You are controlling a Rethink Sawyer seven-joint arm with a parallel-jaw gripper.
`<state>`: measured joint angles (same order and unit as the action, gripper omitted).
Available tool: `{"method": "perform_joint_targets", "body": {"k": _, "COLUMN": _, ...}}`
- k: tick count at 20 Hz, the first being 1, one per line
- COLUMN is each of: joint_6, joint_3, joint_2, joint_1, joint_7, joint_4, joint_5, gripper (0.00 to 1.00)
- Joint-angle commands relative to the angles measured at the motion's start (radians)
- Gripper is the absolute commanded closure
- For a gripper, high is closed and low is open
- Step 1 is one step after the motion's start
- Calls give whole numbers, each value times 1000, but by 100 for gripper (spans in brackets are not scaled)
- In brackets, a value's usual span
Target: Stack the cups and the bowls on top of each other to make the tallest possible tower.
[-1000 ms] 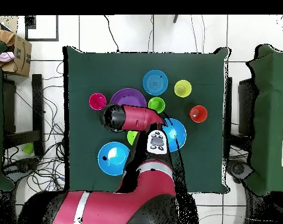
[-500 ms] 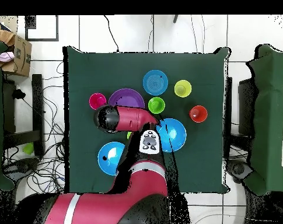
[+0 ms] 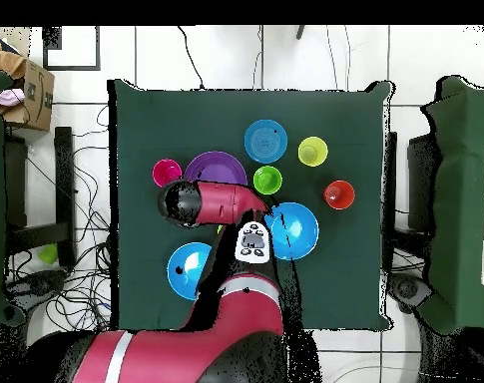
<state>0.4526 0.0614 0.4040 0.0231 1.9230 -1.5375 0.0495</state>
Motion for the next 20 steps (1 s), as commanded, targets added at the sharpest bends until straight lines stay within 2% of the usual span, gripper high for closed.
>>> {"method": "perform_joint_targets", "body": {"k": 1, "joint_6": -8, "joint_3": -66, "joint_2": -81, "joint_1": -17, "joint_7": 58, "joint_4": 67, "joint_5": -37, "gripper": 100}}
{"method": "perform_joint_targets", "body": {"k": 20, "joint_6": 48, "joint_3": -56, "joint_2": -80, "joint_1": -47, "joint_7": 63, "joint_4": 115, "joint_5": -17, "gripper": 100}}
